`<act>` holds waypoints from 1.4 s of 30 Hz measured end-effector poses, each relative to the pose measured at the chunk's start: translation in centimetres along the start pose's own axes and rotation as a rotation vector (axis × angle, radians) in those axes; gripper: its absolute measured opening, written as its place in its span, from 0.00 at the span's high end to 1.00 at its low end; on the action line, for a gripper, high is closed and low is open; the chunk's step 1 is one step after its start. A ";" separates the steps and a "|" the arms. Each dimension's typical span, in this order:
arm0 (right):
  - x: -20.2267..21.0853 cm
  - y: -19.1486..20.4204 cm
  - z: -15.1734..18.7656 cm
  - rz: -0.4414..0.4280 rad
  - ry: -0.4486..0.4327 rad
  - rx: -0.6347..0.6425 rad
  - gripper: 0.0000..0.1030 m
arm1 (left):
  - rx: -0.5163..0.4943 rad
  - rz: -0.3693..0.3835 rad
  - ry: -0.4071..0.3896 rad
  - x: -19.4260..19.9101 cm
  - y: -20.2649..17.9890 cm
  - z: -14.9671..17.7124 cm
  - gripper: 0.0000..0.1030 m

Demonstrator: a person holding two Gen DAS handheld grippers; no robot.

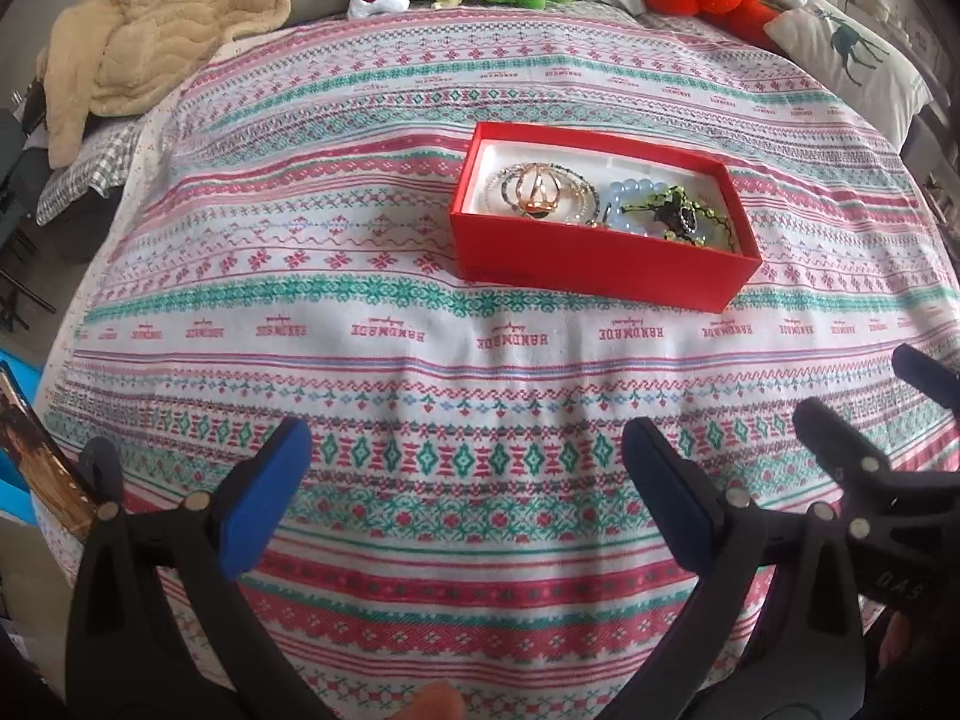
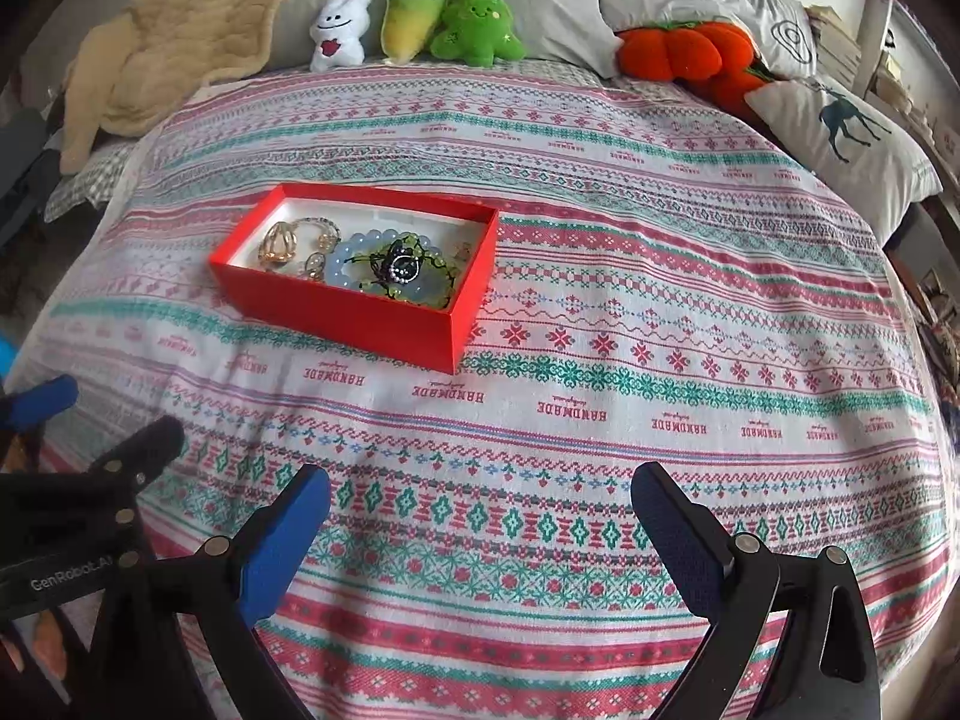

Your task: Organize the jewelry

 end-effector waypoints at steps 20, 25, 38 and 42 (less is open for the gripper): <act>-1.3 0.6 -0.1 0.005 0.022 0.006 0.02 | 0.010 -0.012 0.016 -1.6 1.3 1.0 0.01; -1.3 0.9 0.3 0.009 0.020 0.019 0.02 | 0.017 -0.006 0.011 -1.3 1.6 1.4 0.01; -2.0 0.8 0.7 0.021 0.037 0.013 0.02 | 0.022 0.005 0.006 -0.9 1.6 1.5 0.01; -2.2 0.9 0.8 0.023 0.041 0.014 0.02 | 0.023 0.006 0.005 -0.8 1.7 1.5 0.01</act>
Point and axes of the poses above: each gripper's, at about its wrist camera, not at the fingertips, and x roughly against the way its jaws point, y to its left, z to its underside, the point moved 6 cm from there along -x, roughly the way its jaws point, and after that the axes turned 11 degrees about y, right-handed, at the moved point
